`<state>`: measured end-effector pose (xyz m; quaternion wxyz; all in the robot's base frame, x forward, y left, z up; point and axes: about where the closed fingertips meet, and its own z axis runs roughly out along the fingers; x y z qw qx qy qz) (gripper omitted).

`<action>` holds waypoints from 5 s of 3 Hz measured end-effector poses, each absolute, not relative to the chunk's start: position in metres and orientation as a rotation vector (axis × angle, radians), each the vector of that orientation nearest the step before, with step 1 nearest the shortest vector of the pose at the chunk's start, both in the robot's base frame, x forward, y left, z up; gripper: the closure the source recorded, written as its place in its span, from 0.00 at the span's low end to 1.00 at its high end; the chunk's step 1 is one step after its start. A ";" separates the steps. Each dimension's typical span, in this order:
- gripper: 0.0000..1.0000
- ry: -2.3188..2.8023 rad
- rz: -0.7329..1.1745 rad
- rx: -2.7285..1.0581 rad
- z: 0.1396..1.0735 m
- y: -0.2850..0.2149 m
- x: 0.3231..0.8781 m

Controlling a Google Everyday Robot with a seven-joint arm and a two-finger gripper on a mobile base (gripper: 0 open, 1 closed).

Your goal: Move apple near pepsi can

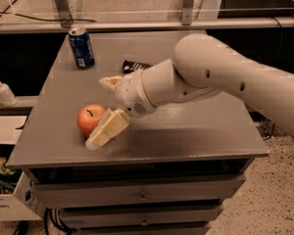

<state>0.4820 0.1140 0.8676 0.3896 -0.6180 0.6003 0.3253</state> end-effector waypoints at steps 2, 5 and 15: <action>0.41 1.518 0.886 -1.540 0.844 0.126 0.480; 1.00 1.464 0.757 -1.448 0.904 0.103 0.540; 1.00 1.524 0.641 -1.161 0.876 0.153 0.738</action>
Offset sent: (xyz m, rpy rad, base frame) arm 0.0018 0.0105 -0.0321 0.0640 0.0423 -0.0044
